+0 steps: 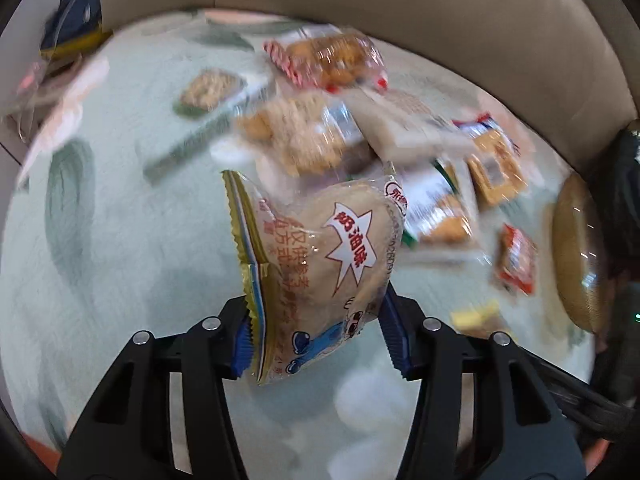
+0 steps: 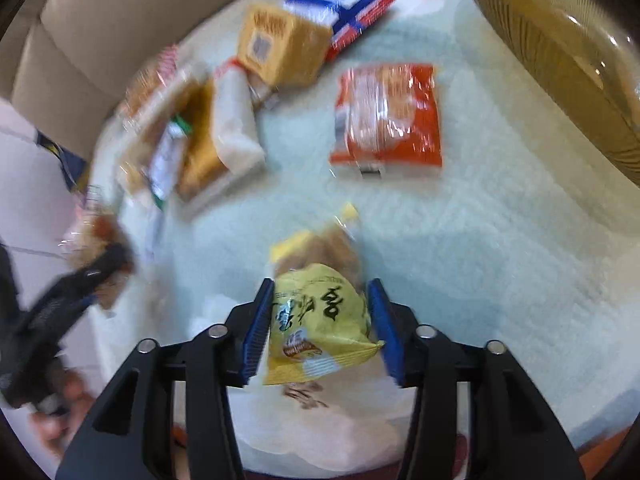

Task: Organize snacks
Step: 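Carry both packets to the amber bowl and open both tools to drop them, then grasp the orange bread packet with the right tool while the left tool grasps the pink stick packet, then carry both packets over the amber bowl and release them inside, then grasp the white stick packet with the left tool while the right tool grasps the yellow bread loaf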

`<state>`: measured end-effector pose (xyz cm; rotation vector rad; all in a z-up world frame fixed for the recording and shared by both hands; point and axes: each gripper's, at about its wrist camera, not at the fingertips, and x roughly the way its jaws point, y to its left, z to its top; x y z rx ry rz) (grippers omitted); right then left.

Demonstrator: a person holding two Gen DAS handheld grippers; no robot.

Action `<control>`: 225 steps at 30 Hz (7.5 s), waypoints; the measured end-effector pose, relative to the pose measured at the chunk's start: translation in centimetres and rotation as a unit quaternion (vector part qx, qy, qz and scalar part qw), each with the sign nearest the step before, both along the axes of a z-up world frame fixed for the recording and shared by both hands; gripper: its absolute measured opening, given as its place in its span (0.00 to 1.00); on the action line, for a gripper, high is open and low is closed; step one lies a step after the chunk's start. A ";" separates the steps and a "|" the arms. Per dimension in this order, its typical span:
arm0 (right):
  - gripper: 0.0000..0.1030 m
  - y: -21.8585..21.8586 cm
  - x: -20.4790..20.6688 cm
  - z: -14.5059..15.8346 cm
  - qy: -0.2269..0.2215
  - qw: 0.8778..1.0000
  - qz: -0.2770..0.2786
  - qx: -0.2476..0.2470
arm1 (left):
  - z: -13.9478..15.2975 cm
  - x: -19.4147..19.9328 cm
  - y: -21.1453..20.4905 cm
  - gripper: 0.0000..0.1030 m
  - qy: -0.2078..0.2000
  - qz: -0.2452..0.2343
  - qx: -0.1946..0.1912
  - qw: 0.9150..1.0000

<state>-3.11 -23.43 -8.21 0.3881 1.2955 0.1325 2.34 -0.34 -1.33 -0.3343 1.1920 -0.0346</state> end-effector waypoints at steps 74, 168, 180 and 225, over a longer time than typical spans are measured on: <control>0.73 4.9 1.2 9.3 -0.165 0.974 0.089 -0.131 | 6.5 -2.9 9.1 0.74 -0.090 0.068 0.039 0.993; 0.49 -11.3 2.3 15.3 -0.195 0.969 -0.150 -0.013 | 8.8 -4.0 -17.0 0.17 -0.157 -0.222 0.050 0.961; 0.49 -24.9 2.2 9.1 -0.135 0.939 -0.314 0.025 | 7.2 5.8 -29.7 0.17 -0.139 -0.305 -0.039 0.941; 0.69 0.7 5.1 10.5 -0.183 0.982 0.038 -0.008 | 6.5 7.5 12.0 0.44 -0.049 0.016 0.092 0.994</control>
